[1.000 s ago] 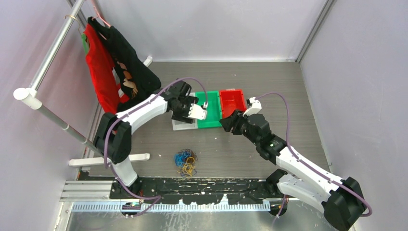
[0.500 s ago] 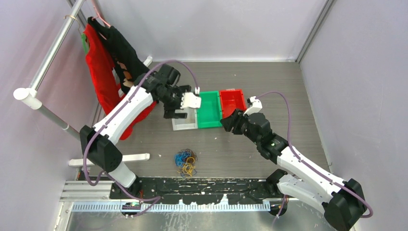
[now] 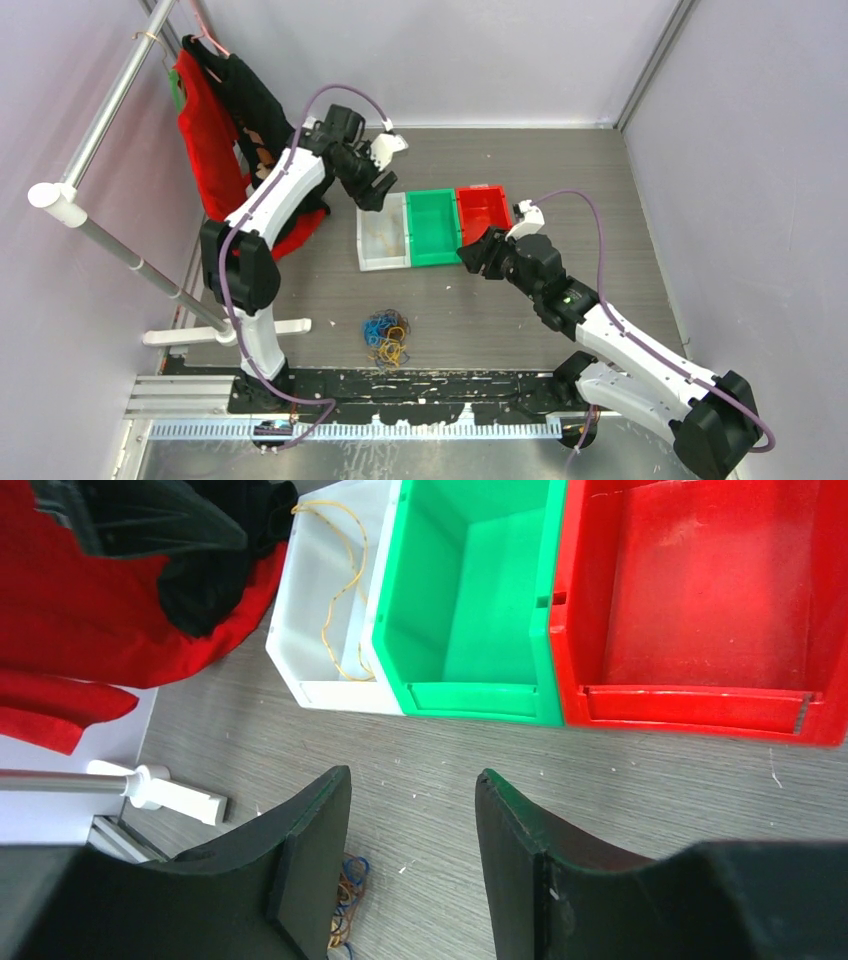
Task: Untangle the cables
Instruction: Place the cable in the bin.
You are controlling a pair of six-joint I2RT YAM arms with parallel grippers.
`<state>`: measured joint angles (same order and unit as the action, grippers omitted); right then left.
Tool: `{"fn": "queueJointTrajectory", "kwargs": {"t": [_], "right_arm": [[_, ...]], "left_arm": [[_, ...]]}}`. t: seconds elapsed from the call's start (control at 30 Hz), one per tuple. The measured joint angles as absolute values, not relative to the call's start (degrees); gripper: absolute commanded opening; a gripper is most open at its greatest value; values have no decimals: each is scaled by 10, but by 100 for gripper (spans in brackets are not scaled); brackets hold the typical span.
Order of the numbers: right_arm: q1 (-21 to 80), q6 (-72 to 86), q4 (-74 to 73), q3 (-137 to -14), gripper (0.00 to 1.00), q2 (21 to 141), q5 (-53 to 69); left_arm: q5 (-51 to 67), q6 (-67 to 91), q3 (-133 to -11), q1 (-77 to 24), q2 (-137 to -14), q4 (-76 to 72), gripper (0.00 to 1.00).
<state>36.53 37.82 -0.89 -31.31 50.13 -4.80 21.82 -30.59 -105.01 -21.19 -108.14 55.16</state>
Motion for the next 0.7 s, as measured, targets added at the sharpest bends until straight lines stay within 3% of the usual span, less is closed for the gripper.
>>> {"fn": "queueJointTrajectory", "kwargs": {"t": [0.23,0.57,0.63,0.7], "right_arm": [[365,378,3,-313,52,531,-32],[365,382,17,-313,47,548,-10],[365,383,20,-313,45,548,-8],[365,385,23,-313,43,548,-6]], "left_arm": [[206,-328,-983,-213,-1087,513,57],[210,-422,-995,-213,-1133,484,46],[211,-445,-995,-213,-1140,484,39],[211,-463,-995,-213,-1141,484,25]]}}
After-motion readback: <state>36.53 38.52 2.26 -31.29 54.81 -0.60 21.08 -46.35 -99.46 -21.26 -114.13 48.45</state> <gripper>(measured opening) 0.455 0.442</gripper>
